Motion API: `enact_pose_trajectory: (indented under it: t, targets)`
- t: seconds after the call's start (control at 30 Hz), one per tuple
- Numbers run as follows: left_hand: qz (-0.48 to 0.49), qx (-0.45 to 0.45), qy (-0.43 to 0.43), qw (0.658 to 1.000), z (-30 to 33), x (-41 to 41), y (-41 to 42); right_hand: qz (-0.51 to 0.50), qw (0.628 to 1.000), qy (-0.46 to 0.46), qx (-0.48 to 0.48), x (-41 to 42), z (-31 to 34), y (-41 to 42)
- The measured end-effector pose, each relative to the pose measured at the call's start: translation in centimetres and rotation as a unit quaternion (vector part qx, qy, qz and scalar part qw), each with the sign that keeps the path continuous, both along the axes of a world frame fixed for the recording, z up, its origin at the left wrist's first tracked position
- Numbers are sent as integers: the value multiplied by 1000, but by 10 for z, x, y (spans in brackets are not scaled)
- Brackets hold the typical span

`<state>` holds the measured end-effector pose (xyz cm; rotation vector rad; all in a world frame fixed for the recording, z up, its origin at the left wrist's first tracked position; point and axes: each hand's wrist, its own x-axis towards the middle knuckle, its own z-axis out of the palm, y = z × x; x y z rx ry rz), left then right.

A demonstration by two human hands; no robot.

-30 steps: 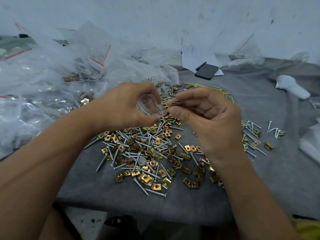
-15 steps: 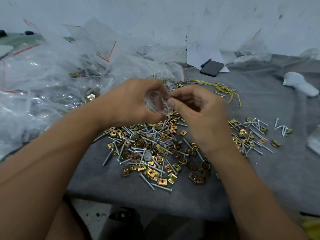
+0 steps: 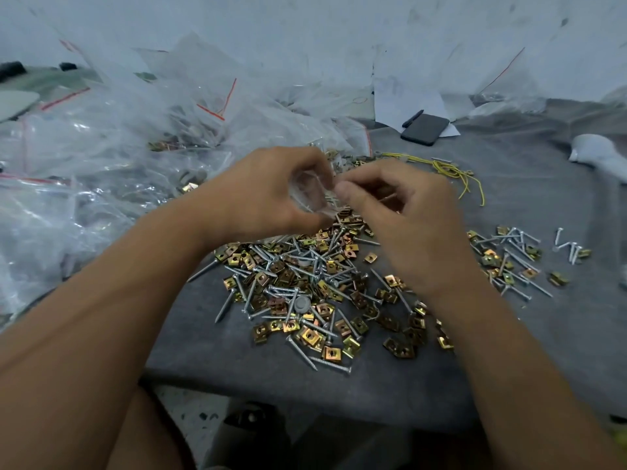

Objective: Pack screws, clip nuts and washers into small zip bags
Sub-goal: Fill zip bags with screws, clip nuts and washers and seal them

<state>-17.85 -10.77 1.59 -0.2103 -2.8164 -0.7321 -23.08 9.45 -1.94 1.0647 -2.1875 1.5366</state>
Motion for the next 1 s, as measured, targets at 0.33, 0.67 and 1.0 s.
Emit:
enact_pose_trajectory:
  t: [0.33,0.67,1.0]
  targets:
    - [22,-19,24,999,3,2,-3,112,933,-23,340,16,-6,18]
    - [35,-5,25,999,1,3,-5,129,923,25,363,18,-3,18]
    - [35,-4,25,999,2,2,-5,89,986,29,138,18,-12,21]
